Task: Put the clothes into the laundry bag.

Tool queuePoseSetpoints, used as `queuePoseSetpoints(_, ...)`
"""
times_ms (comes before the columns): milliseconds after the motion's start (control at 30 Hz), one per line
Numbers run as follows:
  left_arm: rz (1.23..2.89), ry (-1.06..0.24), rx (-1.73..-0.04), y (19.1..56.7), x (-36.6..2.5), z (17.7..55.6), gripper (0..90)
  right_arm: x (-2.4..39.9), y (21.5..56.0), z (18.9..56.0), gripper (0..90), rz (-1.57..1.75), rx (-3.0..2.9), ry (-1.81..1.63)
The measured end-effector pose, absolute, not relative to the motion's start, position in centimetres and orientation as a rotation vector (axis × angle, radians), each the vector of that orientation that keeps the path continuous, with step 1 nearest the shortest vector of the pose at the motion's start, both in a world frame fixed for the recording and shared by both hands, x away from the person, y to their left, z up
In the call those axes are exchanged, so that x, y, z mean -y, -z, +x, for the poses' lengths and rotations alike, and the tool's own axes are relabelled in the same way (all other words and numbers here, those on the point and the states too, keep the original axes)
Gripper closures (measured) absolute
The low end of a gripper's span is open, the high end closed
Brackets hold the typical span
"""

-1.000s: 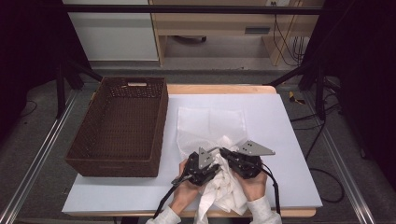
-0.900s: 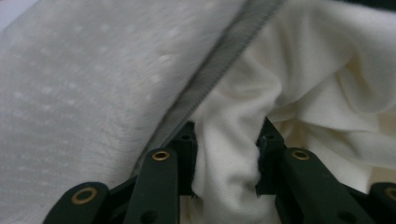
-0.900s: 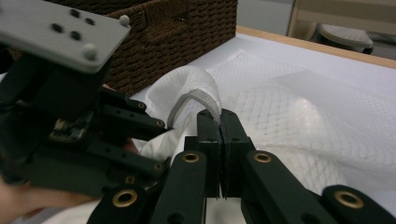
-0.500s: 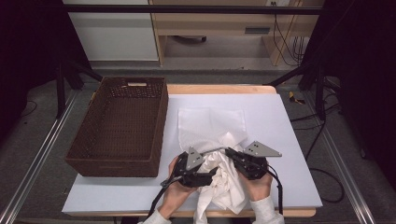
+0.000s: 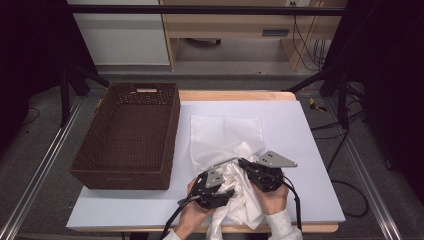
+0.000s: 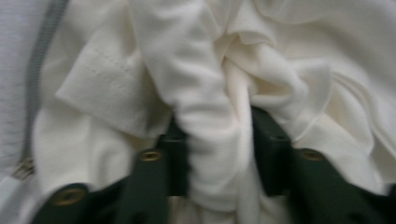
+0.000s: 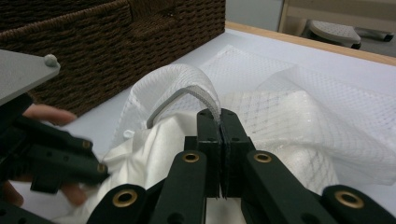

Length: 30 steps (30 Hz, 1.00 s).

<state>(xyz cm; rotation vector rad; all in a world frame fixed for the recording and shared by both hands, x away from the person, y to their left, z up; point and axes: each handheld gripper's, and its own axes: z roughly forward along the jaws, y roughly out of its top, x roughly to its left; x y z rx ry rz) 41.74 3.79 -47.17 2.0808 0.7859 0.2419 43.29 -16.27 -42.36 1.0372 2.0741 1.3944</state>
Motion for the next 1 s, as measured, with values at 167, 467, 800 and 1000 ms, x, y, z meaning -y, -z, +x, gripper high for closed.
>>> queuePoseSetpoints(167,2.079,-0.329,-0.731,46.1,-3.1,40.4,73.9,16.0,42.4,43.4,89.3,1.011,-2.079,-1.425)
queuePoseSetpoints(467,2.023,-0.376,-0.757,44.3,-1.0,41.9,73.8,15.8,41.6,42.9,89.3,0.955,-2.079,-1.461)
queuePoseSetpoints(800,2.009,-0.431,-0.855,46.7,-1.3,45.8,72.8,16.7,42.0,42.8,89.3,0.985,-2.1,-1.424)
queuePoseSetpoints(1000,2.015,-0.462,-0.833,46.0,-2.4,43.9,44.9,17.1,42.1,43.1,89.1,1.011,-2.081,-1.415)
